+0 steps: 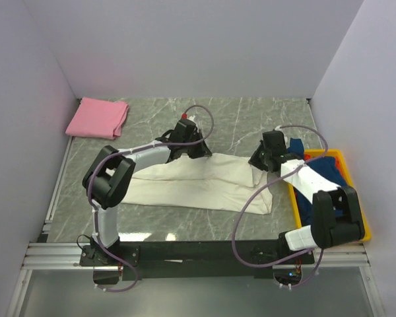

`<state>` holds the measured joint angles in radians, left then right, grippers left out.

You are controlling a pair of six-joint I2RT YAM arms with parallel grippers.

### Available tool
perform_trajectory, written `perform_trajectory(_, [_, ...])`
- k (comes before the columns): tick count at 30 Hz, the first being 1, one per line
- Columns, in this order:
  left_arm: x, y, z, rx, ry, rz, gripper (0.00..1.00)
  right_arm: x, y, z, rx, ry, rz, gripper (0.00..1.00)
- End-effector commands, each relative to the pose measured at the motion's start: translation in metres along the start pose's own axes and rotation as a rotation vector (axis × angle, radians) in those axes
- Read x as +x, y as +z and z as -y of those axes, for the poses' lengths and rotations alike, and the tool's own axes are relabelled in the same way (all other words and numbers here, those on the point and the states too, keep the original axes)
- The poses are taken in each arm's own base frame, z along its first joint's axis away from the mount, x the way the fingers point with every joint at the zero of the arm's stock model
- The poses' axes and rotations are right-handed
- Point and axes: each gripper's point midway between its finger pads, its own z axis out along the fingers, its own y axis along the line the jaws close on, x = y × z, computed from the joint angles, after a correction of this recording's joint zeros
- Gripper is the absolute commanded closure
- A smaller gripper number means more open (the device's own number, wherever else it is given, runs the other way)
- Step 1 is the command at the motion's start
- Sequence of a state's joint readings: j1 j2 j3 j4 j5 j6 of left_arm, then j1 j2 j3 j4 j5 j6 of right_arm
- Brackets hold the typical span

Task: Fold and stack the t-shirts
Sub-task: Fold the tshirt

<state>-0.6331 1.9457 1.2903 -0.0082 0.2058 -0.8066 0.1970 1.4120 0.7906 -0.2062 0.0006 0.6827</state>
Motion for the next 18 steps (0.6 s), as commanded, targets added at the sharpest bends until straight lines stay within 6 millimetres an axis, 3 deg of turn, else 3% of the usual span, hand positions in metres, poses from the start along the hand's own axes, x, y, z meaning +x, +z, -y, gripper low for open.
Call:
perform_trajectory(1, [-0.008,-0.018,0.024,0.076,0.023,0.037,0.99,-0.011,-0.019,-0.005,-0.033,-0.005,0.047,1.0])
perform_trajectory(9, [0.006,-0.038,0.027,0.122,-0.003,0.024,0.99,-0.006,-0.047,-0.001,-0.062,-0.007,0.082,1.0])
perform_trajectory(18, [0.033,-0.056,0.031,0.148,0.002,0.002,0.99,0.023,-0.06,0.008,-0.093,-0.009,0.05,1.0])
